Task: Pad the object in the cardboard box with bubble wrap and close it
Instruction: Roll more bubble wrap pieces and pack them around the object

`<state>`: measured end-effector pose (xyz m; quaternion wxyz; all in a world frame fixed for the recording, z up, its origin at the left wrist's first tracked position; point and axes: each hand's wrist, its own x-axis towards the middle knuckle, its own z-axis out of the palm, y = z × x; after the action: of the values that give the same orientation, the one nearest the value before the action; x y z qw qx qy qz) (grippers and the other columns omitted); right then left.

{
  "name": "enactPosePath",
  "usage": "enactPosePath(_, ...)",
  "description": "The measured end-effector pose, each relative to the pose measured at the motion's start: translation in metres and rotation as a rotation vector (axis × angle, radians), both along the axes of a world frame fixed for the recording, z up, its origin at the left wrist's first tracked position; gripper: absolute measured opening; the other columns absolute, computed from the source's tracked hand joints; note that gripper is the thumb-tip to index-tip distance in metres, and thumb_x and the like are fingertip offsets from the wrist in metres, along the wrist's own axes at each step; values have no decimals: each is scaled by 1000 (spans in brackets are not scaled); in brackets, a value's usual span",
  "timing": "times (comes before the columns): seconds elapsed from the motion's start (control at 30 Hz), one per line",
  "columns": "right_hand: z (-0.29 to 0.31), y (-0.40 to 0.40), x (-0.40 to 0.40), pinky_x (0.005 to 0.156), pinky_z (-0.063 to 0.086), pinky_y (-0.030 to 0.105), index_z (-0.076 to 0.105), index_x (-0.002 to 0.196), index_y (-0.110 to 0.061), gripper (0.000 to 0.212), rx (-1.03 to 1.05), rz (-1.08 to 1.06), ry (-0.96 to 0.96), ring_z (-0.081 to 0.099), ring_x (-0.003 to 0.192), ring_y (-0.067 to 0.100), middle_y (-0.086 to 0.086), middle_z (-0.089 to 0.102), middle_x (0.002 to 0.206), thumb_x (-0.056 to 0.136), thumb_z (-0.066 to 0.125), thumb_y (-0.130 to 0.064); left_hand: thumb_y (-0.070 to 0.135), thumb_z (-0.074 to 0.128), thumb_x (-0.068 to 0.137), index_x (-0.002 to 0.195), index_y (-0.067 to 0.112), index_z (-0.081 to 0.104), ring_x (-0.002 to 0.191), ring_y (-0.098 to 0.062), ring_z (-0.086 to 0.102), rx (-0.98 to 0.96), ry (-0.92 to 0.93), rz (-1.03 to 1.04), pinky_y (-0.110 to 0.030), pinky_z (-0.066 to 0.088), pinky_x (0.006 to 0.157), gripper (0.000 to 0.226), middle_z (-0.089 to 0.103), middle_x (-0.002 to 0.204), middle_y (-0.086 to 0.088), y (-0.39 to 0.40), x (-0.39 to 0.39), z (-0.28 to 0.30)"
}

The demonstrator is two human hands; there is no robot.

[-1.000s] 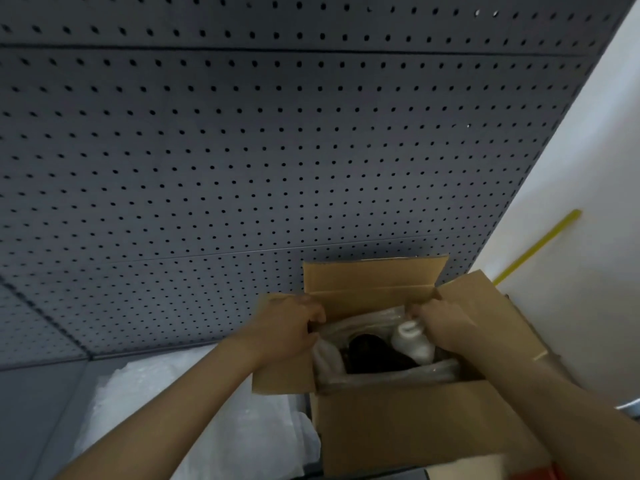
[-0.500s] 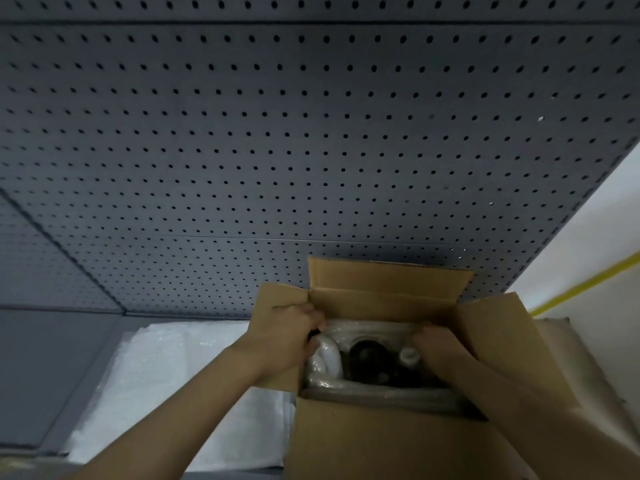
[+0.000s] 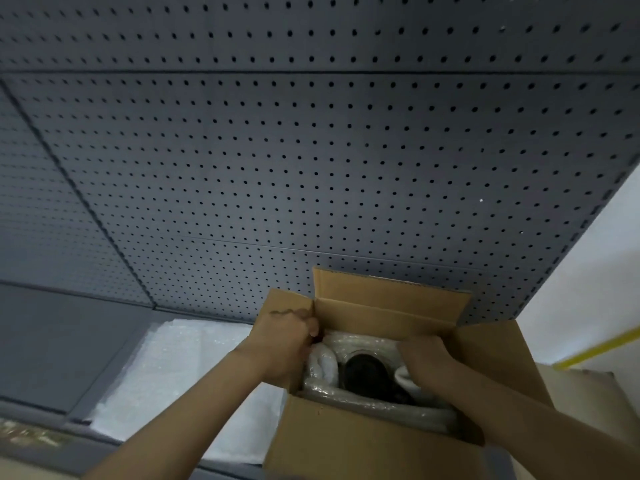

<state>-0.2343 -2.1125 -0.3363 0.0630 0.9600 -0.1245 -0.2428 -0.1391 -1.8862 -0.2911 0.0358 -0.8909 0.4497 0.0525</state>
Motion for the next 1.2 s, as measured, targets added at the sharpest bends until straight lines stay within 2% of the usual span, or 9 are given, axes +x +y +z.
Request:
enactPosePath(0.07, 8, 8, 4, 63, 34, 29, 49, 72, -16, 24, 2, 49, -57, 40, 61, 16, -1, 36, 66, 95, 44, -13, 33, 49, 81, 100, 22, 55, 75, -19, 53, 49, -64, 18, -30, 37, 61, 23, 58, 100, 0, 5, -3, 5)
enactPosePath(0.17, 20, 24, 13, 74, 41, 30, 63, 105, -11, 19, -26, 139, -27, 60, 95, 24, 6, 62, 97, 94, 48, -13, 27, 45, 91, 114, 14, 56, 90, -25, 60, 105, -125, 77, -31, 38, 67, 28, 56, 110, -5, 14, -1, 9)
enactPosePath(0.3, 38, 52, 29, 68, 37, 28, 56, 91, -17, 16, 4, 149, -75, 45, 81, 17, 4, 55, 91, 93, 46, -5, 18, 48, 92, 123, 15, 54, 93, -22, 62, 69, -136, 201, -30, 48, 71, 32, 57, 114, -4, 44, 15, 8)
enactPosePath(0.47, 58, 98, 52, 68, 39, 27, 44, 65, -16, 30, 2, 133, -171, 50, 78, 18, -2, 40, 68, 92, 49, -4, 34, 55, 90, 123, 25, 55, 108, -19, 59, -10, -64, 291, -33, 49, 87, 34, 57, 122, 4, 103, 38, 9)
enactPosePath(0.57, 67, 132, 75, 66, 42, 27, 59, 79, -16, 18, -12, 126, -248, 60, 83, 20, -2, 42, 71, 88, 52, -1, 36, 54, 90, 124, 23, 53, 107, -20, 59, 16, -52, 322, -34, 51, 87, 36, 57, 122, 1, 143, 59, 0)
enactPosePath(0.73, 79, 206, 131, 60, 39, 30, 58, 101, -17, 36, -21, 120, -428, 46, 67, 17, -1, 40, 69, 81, 48, 11, 33, 55, 91, 125, 21, 53, 112, -21, 57, 60, 23, 314, -33, 46, 91, 36, 56, 126, 0, 218, 102, -20)
enactPosePath(0.9, 56, 290, 170, 70, 51, 33, 61, 114, -12, 42, 175, 15, -421, 60, 82, 21, 10, 66, 102, 84, 44, 10, 30, 54, 91, 126, 19, 52, 112, -23, 57, 159, 79, 255, -34, 47, 93, 37, 55, 128, -3, 280, 143, -44)
enactPosePath(1.0, 14, 321, 169, 73, 46, 25, 64, 109, -11, 30, 268, -63, -381, 61, 97, 20, 6, 64, 104, 89, 46, 3, 29, 52, 91, 127, 18, 51, 111, -24, 57, 195, 127, 213, -35, 47, 92, 37, 55, 127, -4, 299, 157, -62)
enactPosePath(1.2, -69, 349, 149, 104, 39, 32, 40, 139, -13, 46, 382, -125, -129, 43, 124, 24, 7, 42, 141, 93, 46, -11, 28, 50, 93, 134, 16, 45, 116, -26, 52, 243, 266, 134, -37, 44, 97, 43, 49, 132, -7, 308, 162, -116)
